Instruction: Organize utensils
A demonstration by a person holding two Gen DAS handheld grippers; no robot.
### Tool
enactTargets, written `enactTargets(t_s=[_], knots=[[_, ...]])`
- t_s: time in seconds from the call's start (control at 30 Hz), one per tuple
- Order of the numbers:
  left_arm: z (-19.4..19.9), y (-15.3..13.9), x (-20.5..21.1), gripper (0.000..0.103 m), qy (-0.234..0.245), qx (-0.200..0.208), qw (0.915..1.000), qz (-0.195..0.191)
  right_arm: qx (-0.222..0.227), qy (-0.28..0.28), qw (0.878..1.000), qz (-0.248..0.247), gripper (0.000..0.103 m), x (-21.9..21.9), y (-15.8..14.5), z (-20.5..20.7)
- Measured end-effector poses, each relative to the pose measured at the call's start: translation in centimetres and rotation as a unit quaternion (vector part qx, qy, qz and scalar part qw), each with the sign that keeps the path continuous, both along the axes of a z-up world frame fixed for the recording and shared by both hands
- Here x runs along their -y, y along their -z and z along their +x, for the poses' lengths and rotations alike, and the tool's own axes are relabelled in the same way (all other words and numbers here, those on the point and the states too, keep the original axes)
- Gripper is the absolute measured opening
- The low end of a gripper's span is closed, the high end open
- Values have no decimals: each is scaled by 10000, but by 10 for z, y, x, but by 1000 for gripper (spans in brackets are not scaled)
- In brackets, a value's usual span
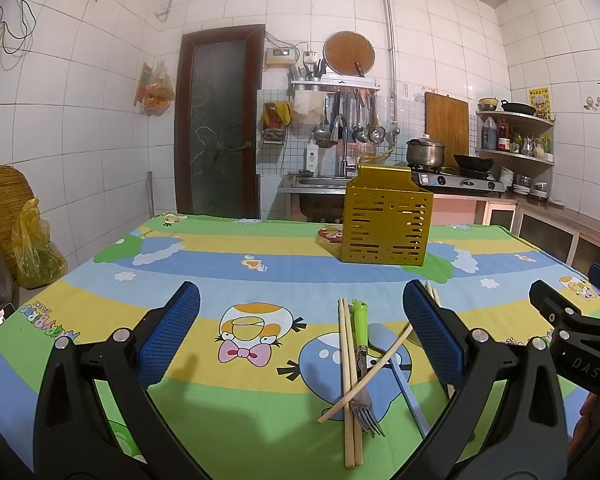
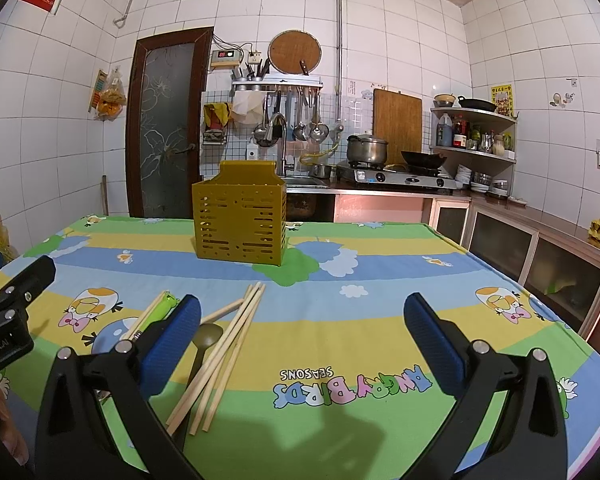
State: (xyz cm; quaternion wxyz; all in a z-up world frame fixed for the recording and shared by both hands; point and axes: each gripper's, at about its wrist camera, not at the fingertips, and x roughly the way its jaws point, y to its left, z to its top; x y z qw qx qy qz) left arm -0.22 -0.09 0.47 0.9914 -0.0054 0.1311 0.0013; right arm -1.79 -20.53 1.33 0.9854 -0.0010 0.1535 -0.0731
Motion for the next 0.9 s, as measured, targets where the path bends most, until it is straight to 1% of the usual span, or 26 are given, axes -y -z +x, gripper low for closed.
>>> enactTargets(t_s=[0.53,0.63,0.9], knots=[[0,1,0,98,-2,13,10000,-5,13,7,10000,11,99,1,1,1],[-3,-4,-2,98,-3,18,10000,-7,21,8,10000,9,99,1,1,1],[-3,-5,-2,98,-2,24,10000,-6,43,33,10000,22,99,7,-5,-2]])
